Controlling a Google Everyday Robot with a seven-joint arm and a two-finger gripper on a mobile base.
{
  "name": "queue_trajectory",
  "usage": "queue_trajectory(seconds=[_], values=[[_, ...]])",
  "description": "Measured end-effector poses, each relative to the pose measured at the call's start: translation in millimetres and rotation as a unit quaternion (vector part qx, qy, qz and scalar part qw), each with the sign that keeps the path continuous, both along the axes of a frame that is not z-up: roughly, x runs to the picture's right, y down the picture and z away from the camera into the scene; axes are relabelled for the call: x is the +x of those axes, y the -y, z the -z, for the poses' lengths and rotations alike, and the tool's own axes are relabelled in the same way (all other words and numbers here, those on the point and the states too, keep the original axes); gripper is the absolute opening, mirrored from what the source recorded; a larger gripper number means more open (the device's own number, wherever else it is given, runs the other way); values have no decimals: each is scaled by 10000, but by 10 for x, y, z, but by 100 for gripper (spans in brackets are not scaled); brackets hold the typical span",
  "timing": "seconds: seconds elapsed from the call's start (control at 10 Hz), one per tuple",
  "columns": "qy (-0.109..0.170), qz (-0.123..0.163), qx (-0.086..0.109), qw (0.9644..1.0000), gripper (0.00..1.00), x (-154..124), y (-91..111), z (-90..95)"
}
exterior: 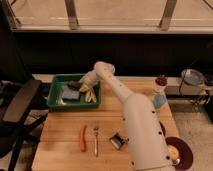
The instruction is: Place eraser in red bowl
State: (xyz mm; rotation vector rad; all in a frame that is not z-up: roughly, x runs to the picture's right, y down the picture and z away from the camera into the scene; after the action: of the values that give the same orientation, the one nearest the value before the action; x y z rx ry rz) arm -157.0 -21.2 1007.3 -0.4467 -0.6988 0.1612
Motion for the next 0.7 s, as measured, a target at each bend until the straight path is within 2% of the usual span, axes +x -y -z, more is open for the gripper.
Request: queue_trajectory(seconds=[0.1,0.4,0.5,0.7], values=[[-64,-29,43,10000,0,25,49,46],[-352,-301,217,9987,0,155,399,381],[-438,-382,207,9981,0,187,527,534],[-623,-460,86,9970,0,284,637,786]])
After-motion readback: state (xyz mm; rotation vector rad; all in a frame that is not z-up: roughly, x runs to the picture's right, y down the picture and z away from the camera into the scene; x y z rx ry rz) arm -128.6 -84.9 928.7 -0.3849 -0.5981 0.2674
